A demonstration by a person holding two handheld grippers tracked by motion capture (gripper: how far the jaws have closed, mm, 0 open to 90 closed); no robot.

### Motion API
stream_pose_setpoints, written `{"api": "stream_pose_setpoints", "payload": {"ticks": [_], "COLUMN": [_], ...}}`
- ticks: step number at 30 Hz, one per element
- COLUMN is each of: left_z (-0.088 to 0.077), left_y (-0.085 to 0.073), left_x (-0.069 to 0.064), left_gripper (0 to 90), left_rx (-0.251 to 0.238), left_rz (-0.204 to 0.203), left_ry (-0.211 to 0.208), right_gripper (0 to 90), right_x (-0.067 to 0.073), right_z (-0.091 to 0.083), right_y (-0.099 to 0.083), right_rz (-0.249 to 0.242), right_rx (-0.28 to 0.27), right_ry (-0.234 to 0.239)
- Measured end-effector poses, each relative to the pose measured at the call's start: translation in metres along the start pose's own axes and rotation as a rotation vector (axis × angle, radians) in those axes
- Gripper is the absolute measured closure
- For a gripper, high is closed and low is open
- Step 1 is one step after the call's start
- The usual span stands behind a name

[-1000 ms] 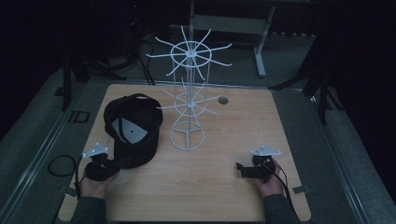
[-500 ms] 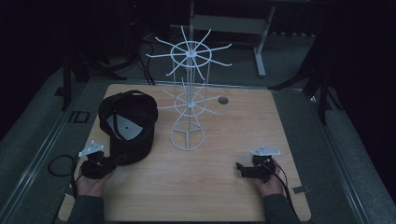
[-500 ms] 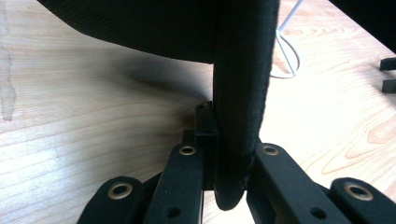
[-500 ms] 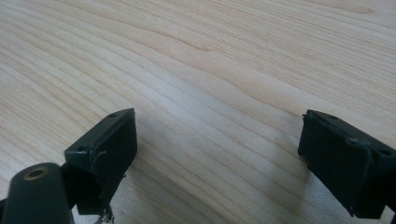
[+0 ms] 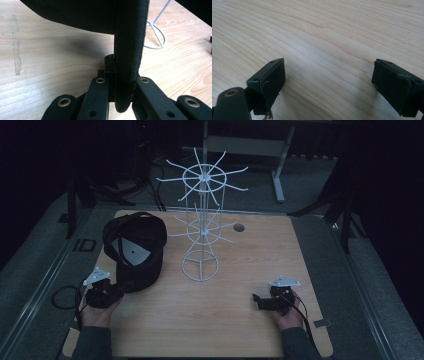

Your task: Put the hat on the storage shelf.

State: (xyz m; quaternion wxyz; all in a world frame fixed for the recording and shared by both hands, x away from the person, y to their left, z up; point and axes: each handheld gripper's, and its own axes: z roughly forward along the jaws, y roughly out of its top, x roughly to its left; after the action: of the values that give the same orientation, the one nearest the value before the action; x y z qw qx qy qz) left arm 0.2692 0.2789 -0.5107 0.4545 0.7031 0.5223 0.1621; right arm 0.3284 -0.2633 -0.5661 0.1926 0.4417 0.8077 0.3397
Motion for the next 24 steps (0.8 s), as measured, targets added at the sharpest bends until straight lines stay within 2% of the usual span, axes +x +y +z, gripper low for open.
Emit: {"api": "stream_pose_setpoints", "payload": {"ticks": [10,24], "left_z": [-0.002,-0.009], "left_y": [0.008,0.019], "left_x": [0.001,-0.006], "left_gripper": [86.7,86.8], "left_rx": [-0.022,-0.071], "left_rz": [0.012,0.045], "left_ry": [0.032,0.027], "right_gripper": [11.5,11.5], "right_x": [0.0,0.001], "right_z": [0.0,0.0], "right_y": [0.0,0.0], "right_rz": [0.004,0.006], "right_rx": [-0.001,0.002], "right_ry": [-0.004,-0.007]}}
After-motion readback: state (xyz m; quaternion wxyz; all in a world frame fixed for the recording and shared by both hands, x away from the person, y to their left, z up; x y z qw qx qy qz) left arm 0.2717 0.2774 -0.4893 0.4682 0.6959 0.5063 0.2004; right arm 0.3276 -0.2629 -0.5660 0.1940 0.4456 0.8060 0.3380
